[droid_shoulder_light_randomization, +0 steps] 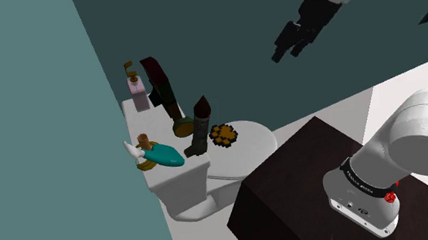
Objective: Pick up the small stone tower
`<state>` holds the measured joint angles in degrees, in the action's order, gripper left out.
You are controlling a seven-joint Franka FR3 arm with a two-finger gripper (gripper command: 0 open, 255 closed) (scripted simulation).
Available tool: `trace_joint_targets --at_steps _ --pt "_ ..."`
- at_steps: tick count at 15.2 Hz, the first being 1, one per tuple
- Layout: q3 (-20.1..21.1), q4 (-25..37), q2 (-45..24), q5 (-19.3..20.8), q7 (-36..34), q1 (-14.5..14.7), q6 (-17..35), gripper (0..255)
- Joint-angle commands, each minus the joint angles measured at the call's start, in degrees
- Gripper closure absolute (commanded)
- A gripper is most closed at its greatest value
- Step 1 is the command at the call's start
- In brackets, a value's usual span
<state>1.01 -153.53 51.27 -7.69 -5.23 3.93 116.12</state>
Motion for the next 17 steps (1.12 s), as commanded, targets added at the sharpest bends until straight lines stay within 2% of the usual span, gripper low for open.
trace_joint_targets --at_steps 1,5,8,13,16,17 --pt "1.4 -4.2 0.2 -1.2 0.9 1.8 8.0 0" --pt "4.0 -10.9 -2.6 -3.6 2.8 5.8 24.6 0" --pt "5.8 -14.4 -7.9 -5.4 4.3 9.2 38.6 0" --pt "7.1 -16.2 -23.2 -7.4 7.2 15.5 64.5 0" --pt "6.3 -14.7 -35.0 -6.9 8.5 19.4 79.9 0" --pt "6.5 -13.8 -39.0 -5.9 8.4 19.9 84.7 0"
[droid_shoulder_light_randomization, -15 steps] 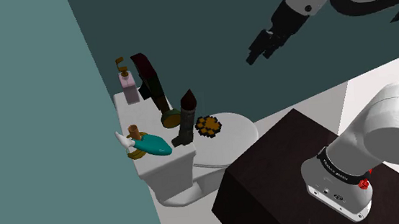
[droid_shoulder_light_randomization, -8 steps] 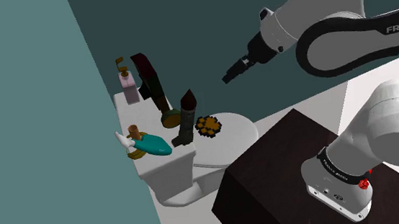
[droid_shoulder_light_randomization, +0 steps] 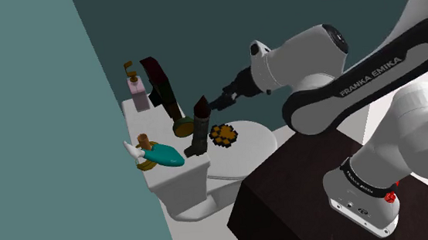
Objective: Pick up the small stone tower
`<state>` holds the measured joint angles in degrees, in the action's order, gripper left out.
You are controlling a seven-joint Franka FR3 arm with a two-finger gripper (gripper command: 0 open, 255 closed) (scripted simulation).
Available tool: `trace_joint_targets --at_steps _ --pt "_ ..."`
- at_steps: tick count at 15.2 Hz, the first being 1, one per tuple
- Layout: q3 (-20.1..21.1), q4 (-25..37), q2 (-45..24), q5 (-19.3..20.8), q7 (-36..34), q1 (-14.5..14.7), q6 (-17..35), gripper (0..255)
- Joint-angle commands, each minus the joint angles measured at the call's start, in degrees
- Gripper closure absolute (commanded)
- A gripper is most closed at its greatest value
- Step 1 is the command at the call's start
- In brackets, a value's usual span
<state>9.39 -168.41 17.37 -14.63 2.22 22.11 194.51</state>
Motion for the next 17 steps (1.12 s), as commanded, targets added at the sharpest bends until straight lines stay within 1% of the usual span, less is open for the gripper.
trace_joint_targets --at_steps 1,2,3,10,12,13,17 --pt "-0.9 2.2 -9.1 1.7 1.1 1.4 10.9 0" --pt "0.1 3.5 -13.1 1.7 1.9 1.2 15.2 0" --pt "0.6 4.6 -16.2 1.5 2.8 1.3 18.5 0" --pt "0.1 5.6 -24.8 2.8 2.2 1.4 26.1 0" --pt "0.1 5.7 -25.5 2.9 2.2 1.4 26.7 0" --pt "0.2 5.8 -25.7 2.8 2.2 1.5 26.9 255" --pt "0.1 5.7 -25.6 2.9 2.2 1.4 26.8 255"
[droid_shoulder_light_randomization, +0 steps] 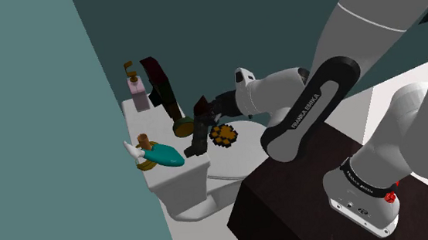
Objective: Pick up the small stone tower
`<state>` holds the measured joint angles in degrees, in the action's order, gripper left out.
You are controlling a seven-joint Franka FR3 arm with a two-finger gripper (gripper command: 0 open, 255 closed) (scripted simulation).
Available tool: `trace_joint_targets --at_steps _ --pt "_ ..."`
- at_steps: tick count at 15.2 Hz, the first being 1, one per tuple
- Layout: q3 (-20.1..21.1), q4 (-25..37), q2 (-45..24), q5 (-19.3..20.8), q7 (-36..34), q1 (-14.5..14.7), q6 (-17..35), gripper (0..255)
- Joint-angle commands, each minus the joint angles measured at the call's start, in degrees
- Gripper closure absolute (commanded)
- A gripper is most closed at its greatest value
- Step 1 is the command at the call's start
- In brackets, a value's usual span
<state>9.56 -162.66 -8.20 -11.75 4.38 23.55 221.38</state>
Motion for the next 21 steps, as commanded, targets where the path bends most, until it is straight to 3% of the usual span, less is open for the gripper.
trace_joint_targets --at_steps 1,5,21 --pt "0.0 0.0 0.0 0.0 0.0 0.0 0.0 255" --pt "-0.1 0.0 0.0 0.1 0.0 -0.1 -0.2 255" --pt "0.9 -1.1 18.0 -3.9 2.4 0.0 -16.9 255"
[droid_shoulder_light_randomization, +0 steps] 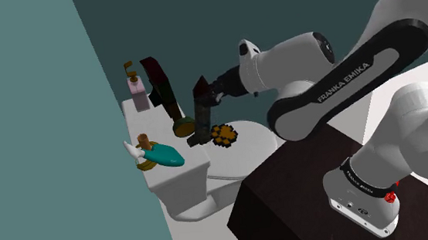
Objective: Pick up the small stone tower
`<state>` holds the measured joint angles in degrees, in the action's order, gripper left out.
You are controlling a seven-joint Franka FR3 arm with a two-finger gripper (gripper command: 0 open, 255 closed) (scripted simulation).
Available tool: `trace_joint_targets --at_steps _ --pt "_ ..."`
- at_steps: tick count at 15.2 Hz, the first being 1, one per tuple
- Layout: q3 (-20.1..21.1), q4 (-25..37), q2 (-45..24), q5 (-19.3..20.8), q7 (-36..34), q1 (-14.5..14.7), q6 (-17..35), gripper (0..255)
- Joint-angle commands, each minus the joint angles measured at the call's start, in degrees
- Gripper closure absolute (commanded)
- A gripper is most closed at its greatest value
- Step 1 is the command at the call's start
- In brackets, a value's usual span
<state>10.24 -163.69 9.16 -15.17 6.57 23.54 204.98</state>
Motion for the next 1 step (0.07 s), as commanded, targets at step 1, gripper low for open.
trace_joint_targets --at_steps 1 --pt "0.3 -0.1 0.7 -0.4 0.2 0.0 -0.5 255"
